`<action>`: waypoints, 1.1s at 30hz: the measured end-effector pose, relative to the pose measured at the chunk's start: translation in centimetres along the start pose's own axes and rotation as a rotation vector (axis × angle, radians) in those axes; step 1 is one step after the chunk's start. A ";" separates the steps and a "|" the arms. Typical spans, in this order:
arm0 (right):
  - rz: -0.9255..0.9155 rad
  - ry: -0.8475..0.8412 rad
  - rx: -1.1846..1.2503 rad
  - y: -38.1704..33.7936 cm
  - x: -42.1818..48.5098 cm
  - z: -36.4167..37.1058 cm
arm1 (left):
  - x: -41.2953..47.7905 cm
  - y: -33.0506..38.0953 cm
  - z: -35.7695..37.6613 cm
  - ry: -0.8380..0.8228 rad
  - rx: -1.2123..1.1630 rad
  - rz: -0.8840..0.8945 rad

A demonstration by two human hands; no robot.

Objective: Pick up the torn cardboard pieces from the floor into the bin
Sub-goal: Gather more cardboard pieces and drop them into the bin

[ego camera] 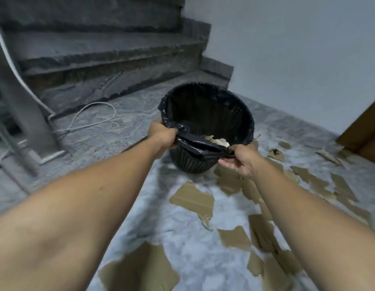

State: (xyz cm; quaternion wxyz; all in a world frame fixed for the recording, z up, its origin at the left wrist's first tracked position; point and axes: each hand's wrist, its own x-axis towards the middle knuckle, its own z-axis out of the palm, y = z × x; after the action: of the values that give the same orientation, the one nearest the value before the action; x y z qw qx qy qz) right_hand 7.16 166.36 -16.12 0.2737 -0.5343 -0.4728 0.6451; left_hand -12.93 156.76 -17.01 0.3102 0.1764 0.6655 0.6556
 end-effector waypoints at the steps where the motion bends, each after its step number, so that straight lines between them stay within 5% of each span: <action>1: 0.002 -0.003 -0.010 0.1 0.6 0.4 | 0.6 -0.5 -0.3 -0.001 -0.003 -0.003; 12: -0.115 0.043 0.057 0.5 0.2 -0.4 | -0.6 1.4 0.5 -0.051 0.135 -0.062; 18: -0.048 0.070 0.061 4.3 -5.0 0.1 | -6.1 0.1 -3.5 -0.031 0.778 -0.001; 23: 0.053 -0.070 -0.301 14.6 -7.9 0.5 | -13.4 -9.0 -8.1 -0.359 1.404 -0.061; 28: -0.139 -0.329 -0.893 23.6 -12.6 1.5 | -18.8 -17.0 -12.8 -0.326 1.439 -0.231; 33: -0.335 -0.247 -1.286 27.9 -16.4 3.8 | -21.7 -19.6 -14.4 -0.297 1.485 -0.176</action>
State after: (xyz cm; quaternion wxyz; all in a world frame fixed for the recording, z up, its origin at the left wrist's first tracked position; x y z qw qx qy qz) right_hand 12.41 139.87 -34.31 -0.0584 -0.4325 -0.8670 0.2404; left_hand -2.67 130.38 -33.03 0.2474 0.3715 0.8946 -0.0220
